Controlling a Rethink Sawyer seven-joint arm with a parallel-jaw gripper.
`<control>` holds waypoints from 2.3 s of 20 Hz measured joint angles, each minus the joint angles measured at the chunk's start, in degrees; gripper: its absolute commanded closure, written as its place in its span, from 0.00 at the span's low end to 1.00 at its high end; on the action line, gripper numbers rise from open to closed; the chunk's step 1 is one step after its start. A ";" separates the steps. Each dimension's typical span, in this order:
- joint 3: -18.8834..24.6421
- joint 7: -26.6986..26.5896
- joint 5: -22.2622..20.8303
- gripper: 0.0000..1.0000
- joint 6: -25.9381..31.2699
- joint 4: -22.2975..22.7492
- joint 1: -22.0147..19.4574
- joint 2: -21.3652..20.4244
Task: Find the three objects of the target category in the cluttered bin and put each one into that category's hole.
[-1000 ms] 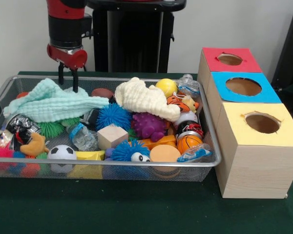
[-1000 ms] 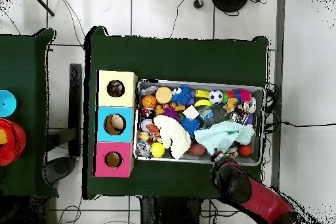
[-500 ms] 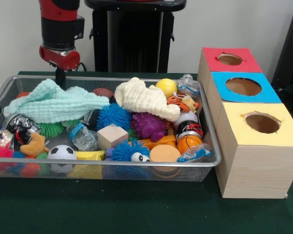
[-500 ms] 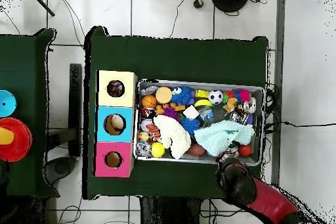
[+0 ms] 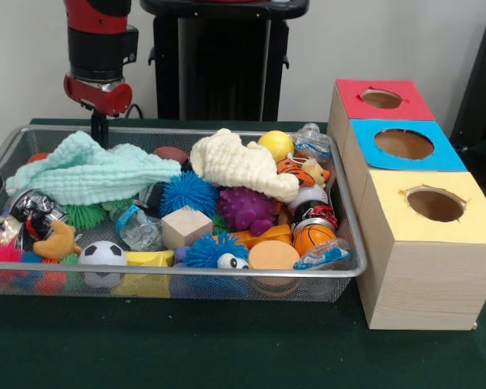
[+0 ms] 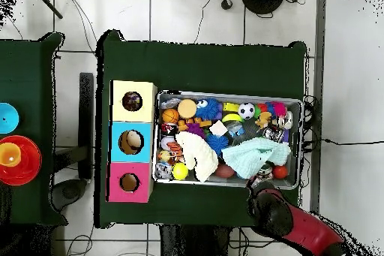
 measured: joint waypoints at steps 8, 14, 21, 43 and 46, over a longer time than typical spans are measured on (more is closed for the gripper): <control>0.44 0.00 -2.07 0.00 -1.03 -0.16 -0.24 -0.14; 1.10 0.00 -6.03 0.00 -7.21 -0.20 -2.16 0.15; 1.21 0.00 -10.02 0.00 -17.70 -0.49 -3.92 2.12; 1.28 0.00 -13.77 0.00 -29.14 -4.24 -1.05 4.33; 1.27 0.00 -14.66 0.00 -31.17 -5.59 -0.92 4.99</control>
